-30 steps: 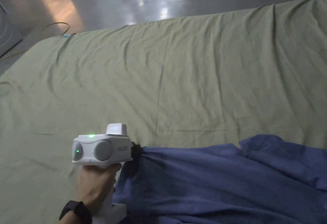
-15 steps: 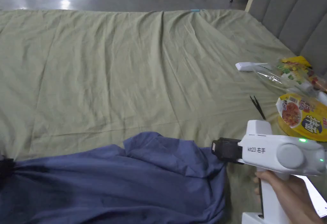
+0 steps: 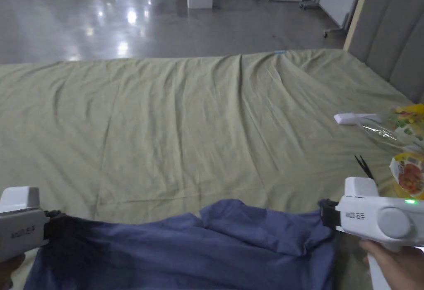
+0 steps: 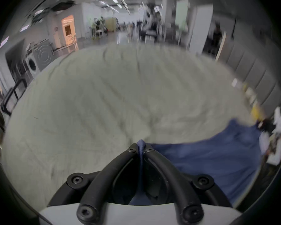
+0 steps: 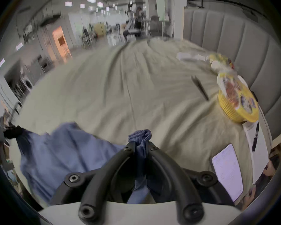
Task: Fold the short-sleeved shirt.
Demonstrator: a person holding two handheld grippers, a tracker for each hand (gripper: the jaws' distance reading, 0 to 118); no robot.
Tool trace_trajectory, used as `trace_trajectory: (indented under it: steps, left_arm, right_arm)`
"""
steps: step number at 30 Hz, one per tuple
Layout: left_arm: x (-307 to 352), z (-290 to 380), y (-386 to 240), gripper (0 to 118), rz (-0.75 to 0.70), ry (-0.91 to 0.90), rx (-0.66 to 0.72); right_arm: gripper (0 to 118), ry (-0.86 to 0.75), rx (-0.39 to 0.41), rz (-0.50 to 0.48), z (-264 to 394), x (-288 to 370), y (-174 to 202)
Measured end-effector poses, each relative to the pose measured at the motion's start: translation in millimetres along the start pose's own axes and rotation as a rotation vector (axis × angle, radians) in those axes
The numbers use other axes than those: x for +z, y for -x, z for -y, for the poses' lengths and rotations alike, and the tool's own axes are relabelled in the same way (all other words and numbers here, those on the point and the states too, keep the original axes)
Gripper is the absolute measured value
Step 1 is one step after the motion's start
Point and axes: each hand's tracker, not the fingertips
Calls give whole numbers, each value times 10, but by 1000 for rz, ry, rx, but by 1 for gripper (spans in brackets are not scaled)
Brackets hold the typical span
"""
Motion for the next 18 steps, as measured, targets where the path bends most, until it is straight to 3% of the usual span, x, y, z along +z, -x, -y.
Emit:
trace_trajectory:
  steps: [5,7,9,14,18]
  left_arm:
    - [1370,-435,125,4,105,-279,9]
    - [1781,-624,231,4,37,-398,-102]
    - [2113,-828,275,4,11,-460,-81]
    - [2888,-1181,280,4,-13,-671,-82]
    - [3396,-1440,199,4,-46,-769,-111]
  right_arm:
    - [10,-246,-5,-62,-445,929,68]
    - [10,-353,-15,-74,-652,1300,122]
    - [10,-422,-54,-116,-861,1566,146]
    - [10,-605,25,-112,-1399,2190,354]
    - [10,-754,43,-108,-1858,2647,531]
